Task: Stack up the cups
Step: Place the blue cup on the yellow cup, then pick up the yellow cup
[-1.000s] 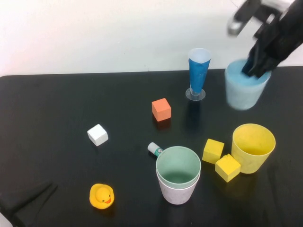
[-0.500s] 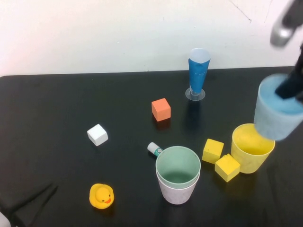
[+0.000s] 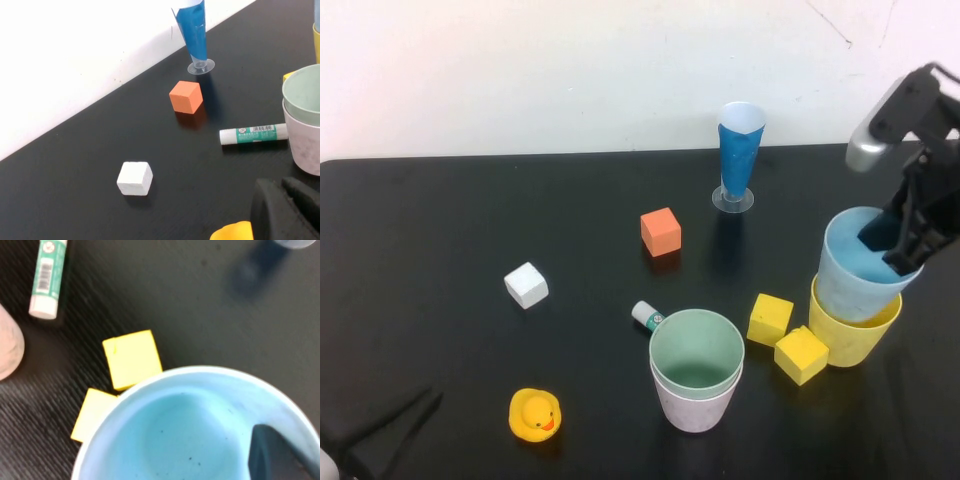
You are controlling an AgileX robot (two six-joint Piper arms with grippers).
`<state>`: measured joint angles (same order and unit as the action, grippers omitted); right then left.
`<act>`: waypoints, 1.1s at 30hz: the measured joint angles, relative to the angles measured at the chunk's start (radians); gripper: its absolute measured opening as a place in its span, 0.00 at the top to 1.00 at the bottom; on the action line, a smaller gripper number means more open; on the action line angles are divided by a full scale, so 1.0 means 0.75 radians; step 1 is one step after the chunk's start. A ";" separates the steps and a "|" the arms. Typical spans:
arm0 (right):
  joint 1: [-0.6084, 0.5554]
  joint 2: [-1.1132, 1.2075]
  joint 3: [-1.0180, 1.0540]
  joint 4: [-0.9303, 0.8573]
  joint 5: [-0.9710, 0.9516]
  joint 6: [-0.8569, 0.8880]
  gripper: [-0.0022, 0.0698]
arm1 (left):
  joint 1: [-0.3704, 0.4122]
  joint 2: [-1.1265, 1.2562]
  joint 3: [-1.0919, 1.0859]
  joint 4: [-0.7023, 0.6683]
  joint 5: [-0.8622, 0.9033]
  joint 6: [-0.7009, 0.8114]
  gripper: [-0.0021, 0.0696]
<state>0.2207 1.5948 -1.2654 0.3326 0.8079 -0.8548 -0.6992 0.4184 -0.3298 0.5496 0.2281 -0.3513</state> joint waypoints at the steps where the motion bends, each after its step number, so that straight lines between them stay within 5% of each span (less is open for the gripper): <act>1: 0.000 0.011 0.000 0.000 0.003 0.000 0.91 | 0.000 0.000 0.000 0.000 0.000 0.000 0.97; 5: 0.000 0.075 0.000 0.002 0.061 -0.041 0.88 | 0.000 0.000 0.000 0.000 0.000 0.000 0.97; 11: 0.000 0.133 -0.002 0.020 0.050 -0.058 0.66 | 0.000 0.000 0.000 0.000 0.000 0.000 0.97; 16: 0.000 0.228 0.000 0.022 0.021 -0.060 0.60 | 0.000 0.000 0.000 0.000 0.000 0.000 0.97; 24: 0.000 0.287 0.000 0.091 0.021 -0.060 0.61 | 0.000 0.000 0.000 0.000 0.000 0.000 0.97; 29: 0.000 0.288 -0.051 0.093 0.091 -0.060 0.83 | 0.000 0.000 0.000 0.000 0.000 0.000 0.97; 33: 0.000 0.290 -0.195 0.106 0.211 -0.060 0.83 | 0.000 0.000 0.000 0.000 0.000 -0.004 0.97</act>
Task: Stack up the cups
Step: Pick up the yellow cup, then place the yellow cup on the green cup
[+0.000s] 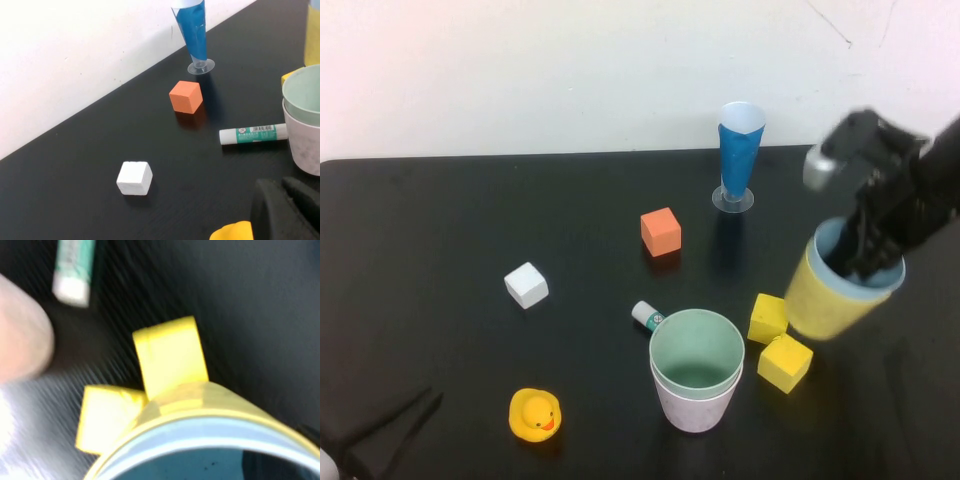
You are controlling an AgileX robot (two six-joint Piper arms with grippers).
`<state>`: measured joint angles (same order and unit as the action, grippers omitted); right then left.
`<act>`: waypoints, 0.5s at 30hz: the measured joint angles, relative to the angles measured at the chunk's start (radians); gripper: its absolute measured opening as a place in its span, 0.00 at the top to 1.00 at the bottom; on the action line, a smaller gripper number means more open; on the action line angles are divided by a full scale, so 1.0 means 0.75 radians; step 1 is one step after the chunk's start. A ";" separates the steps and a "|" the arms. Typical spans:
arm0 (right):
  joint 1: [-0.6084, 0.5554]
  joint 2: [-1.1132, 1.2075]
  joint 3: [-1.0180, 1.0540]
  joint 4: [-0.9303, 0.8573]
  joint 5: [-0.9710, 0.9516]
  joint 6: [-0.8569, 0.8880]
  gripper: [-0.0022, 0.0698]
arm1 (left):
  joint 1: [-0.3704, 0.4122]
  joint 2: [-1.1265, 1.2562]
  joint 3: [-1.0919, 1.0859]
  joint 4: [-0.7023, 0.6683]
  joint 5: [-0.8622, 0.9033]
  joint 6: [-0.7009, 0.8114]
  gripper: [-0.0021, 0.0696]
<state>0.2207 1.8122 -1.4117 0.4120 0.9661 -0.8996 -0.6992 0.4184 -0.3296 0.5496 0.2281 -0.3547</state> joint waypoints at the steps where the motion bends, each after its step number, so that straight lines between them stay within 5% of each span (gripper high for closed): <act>1: 0.000 0.000 -0.048 0.022 0.038 0.000 0.83 | 0.000 0.000 0.000 0.000 0.000 0.000 0.97; 9: 0.180 -0.053 -0.427 0.152 0.310 -0.030 0.84 | 0.000 0.000 0.000 0.000 0.000 0.000 0.97; 15: 0.449 -0.044 -0.470 -0.094 0.318 -0.041 0.84 | 0.000 0.000 0.000 0.015 0.000 0.000 0.97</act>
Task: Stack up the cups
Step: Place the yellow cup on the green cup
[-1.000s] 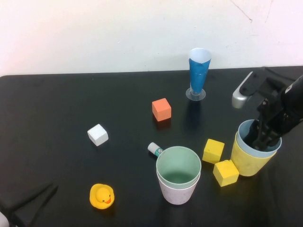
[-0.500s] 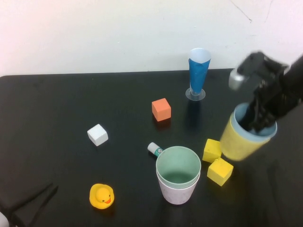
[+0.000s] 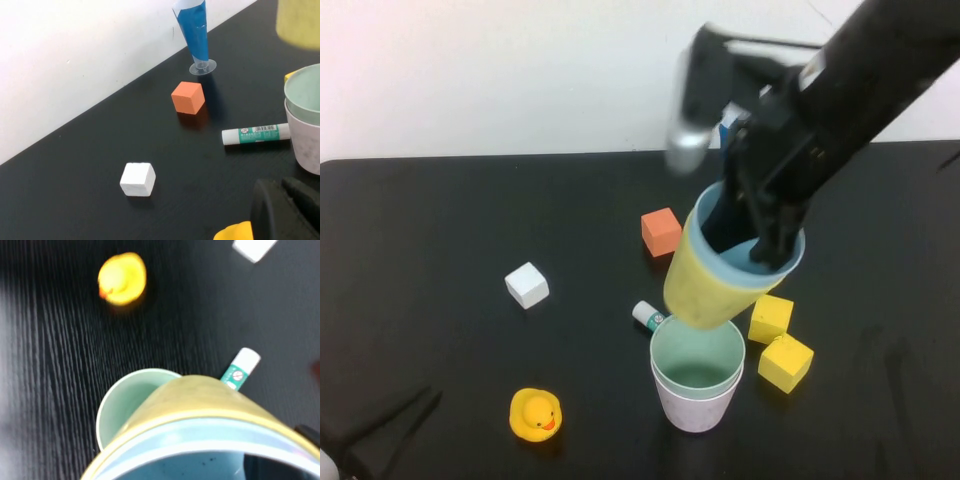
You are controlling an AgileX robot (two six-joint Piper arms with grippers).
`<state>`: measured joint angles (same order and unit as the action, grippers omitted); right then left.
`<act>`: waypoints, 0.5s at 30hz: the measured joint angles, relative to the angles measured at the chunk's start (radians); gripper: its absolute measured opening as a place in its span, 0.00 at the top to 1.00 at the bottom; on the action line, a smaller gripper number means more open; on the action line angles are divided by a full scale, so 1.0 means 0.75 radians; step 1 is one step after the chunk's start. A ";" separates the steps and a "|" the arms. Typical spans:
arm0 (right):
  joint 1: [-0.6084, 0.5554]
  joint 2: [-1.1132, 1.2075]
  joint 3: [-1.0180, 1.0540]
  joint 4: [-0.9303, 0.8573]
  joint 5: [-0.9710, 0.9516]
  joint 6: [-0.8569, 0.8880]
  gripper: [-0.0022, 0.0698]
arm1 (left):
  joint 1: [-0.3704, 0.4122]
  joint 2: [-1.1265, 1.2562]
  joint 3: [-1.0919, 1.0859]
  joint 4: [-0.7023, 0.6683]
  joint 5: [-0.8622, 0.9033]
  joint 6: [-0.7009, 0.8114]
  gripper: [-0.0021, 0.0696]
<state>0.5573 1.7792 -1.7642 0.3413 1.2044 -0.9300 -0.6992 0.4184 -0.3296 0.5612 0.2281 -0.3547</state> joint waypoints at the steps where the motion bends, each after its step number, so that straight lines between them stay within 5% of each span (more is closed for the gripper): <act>1: 0.026 0.007 0.000 -0.025 -0.007 0.000 0.85 | 0.000 0.000 0.000 0.002 0.000 0.000 0.97; 15: 0.059 0.173 0.000 -0.096 -0.024 0.035 0.85 | 0.000 0.000 0.000 0.003 -0.002 0.000 0.97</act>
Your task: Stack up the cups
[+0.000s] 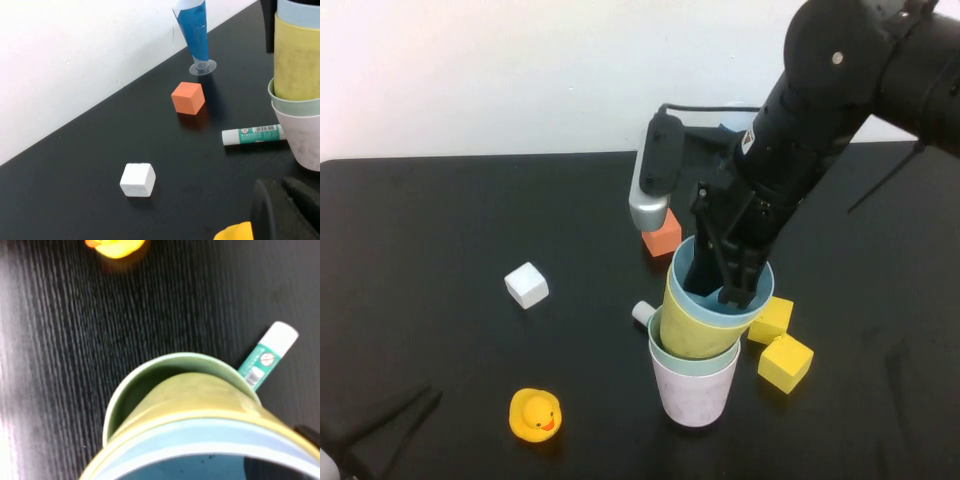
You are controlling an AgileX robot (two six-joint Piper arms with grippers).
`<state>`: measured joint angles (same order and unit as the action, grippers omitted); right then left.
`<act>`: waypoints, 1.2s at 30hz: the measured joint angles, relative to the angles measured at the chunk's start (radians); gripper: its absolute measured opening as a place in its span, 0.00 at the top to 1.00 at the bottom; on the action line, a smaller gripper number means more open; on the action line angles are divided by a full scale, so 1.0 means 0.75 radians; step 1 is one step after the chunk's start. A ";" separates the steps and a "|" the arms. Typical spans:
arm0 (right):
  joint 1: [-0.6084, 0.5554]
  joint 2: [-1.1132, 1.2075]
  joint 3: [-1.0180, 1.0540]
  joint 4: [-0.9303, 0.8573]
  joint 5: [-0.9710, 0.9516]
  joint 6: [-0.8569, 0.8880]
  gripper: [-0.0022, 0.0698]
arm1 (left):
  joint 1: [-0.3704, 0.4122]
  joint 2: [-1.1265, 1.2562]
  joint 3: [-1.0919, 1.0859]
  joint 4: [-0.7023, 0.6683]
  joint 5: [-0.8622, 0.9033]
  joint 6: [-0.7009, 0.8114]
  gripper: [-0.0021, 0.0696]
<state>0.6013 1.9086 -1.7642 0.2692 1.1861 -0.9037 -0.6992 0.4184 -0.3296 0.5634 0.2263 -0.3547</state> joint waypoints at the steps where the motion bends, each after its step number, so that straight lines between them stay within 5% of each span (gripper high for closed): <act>1: 0.000 0.006 0.000 0.000 0.004 0.018 0.85 | 0.000 0.000 0.000 0.000 0.000 0.000 0.97; 11: 0.000 0.014 -0.011 0.000 0.045 0.154 0.54 | 0.000 0.000 0.000 0.000 0.000 0.003 0.97; 27: 0.000 -0.076 -0.474 -0.159 0.074 0.194 0.51 | 0.000 0.000 0.002 0.000 0.000 -0.004 0.97; 30: 0.000 -0.162 -0.484 -0.240 0.081 0.224 0.58 | 0.000 0.000 0.002 0.000 0.000 -0.037 0.97; 36: 0.000 -0.326 -0.484 -0.342 0.081 0.264 0.91 | 0.000 0.000 0.002 0.000 -0.023 -0.056 0.97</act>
<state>0.6013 1.6643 -2.1275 0.0130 1.2466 -0.7059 -0.6992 0.4184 -0.3279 0.5634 0.2089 -0.3963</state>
